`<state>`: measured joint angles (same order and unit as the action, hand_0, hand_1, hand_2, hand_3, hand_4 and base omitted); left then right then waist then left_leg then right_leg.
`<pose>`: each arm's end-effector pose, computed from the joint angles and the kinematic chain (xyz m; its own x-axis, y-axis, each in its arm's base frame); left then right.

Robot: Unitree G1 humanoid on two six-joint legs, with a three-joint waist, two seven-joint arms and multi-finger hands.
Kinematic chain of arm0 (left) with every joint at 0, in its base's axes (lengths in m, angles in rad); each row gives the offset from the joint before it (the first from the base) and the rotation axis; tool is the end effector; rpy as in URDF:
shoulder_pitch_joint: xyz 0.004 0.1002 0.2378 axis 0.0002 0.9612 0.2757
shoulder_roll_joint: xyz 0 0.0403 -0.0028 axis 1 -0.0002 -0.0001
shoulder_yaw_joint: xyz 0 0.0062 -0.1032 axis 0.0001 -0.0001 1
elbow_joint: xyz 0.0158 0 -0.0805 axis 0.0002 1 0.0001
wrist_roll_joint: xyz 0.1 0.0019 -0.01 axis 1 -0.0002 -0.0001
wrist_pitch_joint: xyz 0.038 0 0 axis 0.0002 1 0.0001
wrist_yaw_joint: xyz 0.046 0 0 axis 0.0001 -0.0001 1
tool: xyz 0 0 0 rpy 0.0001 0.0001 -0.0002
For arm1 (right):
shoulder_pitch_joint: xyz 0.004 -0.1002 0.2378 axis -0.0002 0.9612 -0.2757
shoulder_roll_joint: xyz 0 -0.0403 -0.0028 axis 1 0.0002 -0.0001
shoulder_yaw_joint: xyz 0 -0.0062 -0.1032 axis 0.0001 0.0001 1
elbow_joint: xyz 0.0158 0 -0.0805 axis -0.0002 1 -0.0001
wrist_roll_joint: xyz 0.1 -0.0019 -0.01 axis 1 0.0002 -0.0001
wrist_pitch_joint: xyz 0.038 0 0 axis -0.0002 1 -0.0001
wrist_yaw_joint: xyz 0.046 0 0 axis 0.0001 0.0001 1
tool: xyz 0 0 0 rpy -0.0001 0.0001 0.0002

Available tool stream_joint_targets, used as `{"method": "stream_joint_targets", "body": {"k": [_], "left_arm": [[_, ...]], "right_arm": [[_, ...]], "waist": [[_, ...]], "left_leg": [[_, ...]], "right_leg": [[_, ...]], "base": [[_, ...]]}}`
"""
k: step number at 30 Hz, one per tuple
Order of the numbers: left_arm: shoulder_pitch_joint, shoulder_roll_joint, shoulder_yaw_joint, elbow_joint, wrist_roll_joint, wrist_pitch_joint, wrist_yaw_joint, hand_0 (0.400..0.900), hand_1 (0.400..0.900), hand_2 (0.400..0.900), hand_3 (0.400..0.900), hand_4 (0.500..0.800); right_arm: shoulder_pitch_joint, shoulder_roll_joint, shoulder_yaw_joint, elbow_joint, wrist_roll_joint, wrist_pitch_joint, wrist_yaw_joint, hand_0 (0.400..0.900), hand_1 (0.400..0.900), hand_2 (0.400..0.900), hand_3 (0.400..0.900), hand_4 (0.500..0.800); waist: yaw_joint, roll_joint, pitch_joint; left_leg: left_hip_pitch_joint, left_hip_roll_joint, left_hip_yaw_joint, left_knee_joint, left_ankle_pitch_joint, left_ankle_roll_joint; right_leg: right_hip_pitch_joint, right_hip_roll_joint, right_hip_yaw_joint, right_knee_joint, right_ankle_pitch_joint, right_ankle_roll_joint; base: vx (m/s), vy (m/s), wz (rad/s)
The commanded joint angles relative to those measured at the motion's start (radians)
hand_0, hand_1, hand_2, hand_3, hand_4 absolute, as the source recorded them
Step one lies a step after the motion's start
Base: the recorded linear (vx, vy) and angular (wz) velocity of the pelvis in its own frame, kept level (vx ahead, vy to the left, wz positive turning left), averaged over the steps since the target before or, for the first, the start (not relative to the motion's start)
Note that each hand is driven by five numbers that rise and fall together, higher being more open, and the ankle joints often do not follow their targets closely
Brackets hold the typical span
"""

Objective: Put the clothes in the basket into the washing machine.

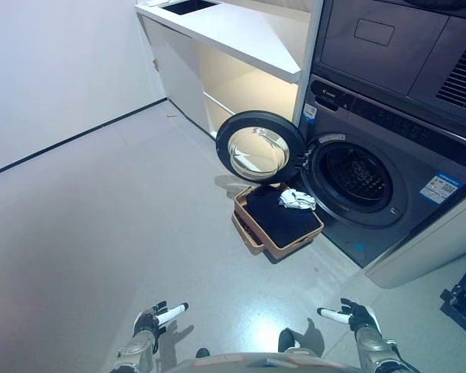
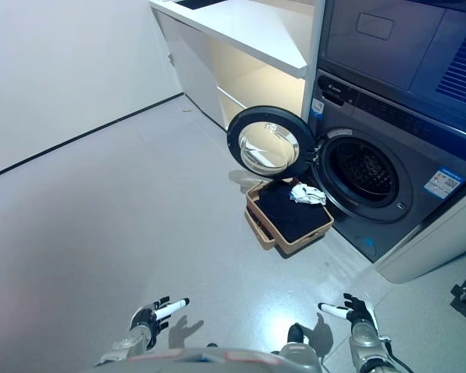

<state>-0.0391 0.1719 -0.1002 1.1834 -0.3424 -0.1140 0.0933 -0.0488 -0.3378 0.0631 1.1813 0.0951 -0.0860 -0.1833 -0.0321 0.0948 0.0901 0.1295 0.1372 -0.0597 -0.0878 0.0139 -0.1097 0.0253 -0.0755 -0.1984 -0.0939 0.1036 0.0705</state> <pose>0.0988 0.2022 -0.1119 0.4883 0.2263 -0.8428 -0.2523 0.9612 0.1119 0.1019 -0.2606 -0.0956 0.4867 -0.4383 -0.7557 0.1164 0.8899 -0.4411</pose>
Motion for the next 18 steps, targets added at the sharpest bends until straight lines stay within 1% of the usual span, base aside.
{"method": "stream_joint_targets", "body": {"k": [1, 5, 12, 15, 18], "left_arm": [[-0.085, 0.06, 0.039, 0.047, 0.005, -0.063, 0.036, 0.9, 0.9, 0.9, 0.9, 0.8], [-0.09, 0.059, 0.043, 0.053, 0.008, -0.062, 0.049, 0.9, 0.9, 0.9, 0.9, 0.8], [-0.105, 0.064, 0.044, 0.055, -0.004, -0.057, 0.037, 0.9, 0.9, 0.9, 0.9, 0.8], [-0.123, 0.072, 0.041, 0.055, -0.006, -0.055, 0.03, 0.9, 0.9, 0.9, 0.9, 0.8], [-0.132, 0.076, 0.039, 0.056, -0.002, -0.054, 0.029, 0.9, 0.9, 0.9, 0.9, 0.8]], "right_arm": [[-0.09, 0.011, 0.028, 0.01, -0.014, -0.044, -0.036, 0.9, 0.9, 0.9, 0.9, 0.8], [-0.091, 0.011, 0.026, 0.012, -0.012, -0.045, -0.041, 0.9, 0.9, 0.9, 0.9, 0.8], [-0.093, -0.005, 0.017, 0.011, 0.002, -0.041, -0.033, 0.9, 0.9, 0.9, 0.9, 0.8], [-0.09, -0.017, 0.01, 0.015, 0.004, -0.036, -0.029, 0.9, 0.9, 0.9, 0.9, 0.8], [-0.075, -0.027, 0.002, 0.021, 0.009, -0.036, -0.024, 0.9, 0.9, 0.9, 0.9, 0.8]], "waist": [[-0.002, -0.095, 0.021], [-0.003, -0.094, 0.022], [-0.013, -0.095, 0.033], [-0.024, -0.098, 0.034], [-0.032, -0.102, 0.035]], "left_leg": [[0.076, -0.073, 0.019, 0.001, -0.082, 0.052], [0.075, -0.073, 0.019, 0.001, -0.082, 0.051], [0.057, -0.068, 0.019, 0.001, -0.068, 0.044], [0.032, -0.05, 0.02, 0.001, -0.052, 0.028], [0.024, -0.024, 0.021, 0.014, -0.04, 0.009]], "right_leg": [[0.034, -0.049, 0.044, 0.007, 0.017, 0.05], [0.036, -0.049, 0.043, 0.007, 0.017, 0.05], [0.016, -0.041, 0.045, 0.007, 0.019, 0.045], [-0.005, -0.032, 0.041, 0.007, 0.015, 0.038], [-0.006, -0.015, 0.039, 0.009, -0.002, 0.024]], "base": [[0.0, 0.0, 0.0], [0.0, 0.0, 0.0], [-0.01, -0.033, 0.03], [-0.02, -0.091, 0.17], [0.04, -0.141, 0.18]]}}
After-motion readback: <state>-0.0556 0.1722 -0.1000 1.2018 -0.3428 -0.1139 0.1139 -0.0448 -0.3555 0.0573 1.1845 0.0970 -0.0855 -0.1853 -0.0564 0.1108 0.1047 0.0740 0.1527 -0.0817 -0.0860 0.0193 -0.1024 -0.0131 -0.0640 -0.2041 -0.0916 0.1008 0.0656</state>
